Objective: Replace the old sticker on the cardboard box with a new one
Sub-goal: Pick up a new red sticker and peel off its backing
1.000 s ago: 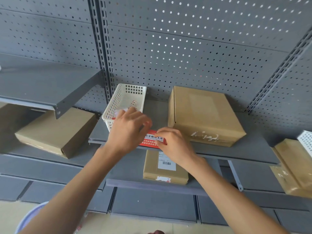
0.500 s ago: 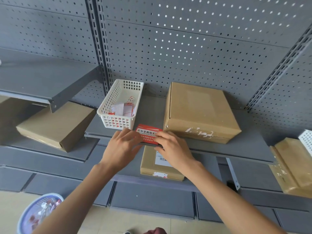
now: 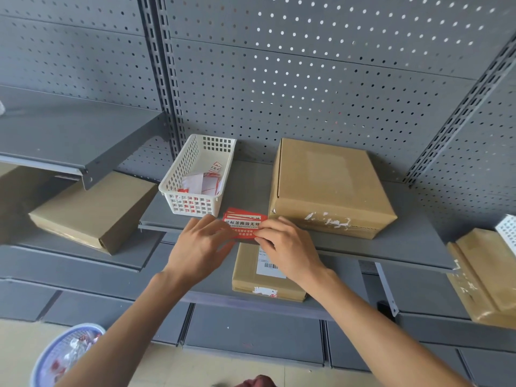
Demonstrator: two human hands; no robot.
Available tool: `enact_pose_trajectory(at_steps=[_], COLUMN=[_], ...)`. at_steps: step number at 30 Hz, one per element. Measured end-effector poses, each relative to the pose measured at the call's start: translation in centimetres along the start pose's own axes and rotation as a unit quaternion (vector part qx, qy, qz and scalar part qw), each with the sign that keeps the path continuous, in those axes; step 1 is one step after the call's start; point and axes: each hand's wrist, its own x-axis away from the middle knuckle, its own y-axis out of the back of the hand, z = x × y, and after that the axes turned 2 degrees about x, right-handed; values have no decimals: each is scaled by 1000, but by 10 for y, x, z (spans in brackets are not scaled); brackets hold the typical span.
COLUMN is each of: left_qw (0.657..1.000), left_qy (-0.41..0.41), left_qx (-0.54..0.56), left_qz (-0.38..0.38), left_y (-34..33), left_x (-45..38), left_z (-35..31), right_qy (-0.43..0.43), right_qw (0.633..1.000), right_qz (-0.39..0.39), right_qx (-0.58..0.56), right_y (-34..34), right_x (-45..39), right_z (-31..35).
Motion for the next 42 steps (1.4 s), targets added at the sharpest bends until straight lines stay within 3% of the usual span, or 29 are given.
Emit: enact_pose_trajectory(at_steps=[17,25,30,36,39,42], left_qw=[993,978,960,949,955,946], left_qy=[-20,-85,-138,-169,-157,-90], left_qx=[13,26,24,24,75,208], left_qz=[-116,-188,-242,-265,-240,-231], left_y=[28,50,59,53,46,42], left_x=[-42,-91,-122,-155,-171,-185], left_z=[-9,-19,-29,-42,-54,-79], right_qy=[-14,-33,-116,-228,-243,-249], right_qw=[988,969,937,851,821,811], right_qz=[-147,-237,-280,-300,-331,-358], right_qx=[-46,-62,-175,-366,-396,-391], right_y=[39,77,102,134,151,168], right_x=[-19,-36,-41,-48,-46,-40], right_z=[9,6,11,10,0,-12])
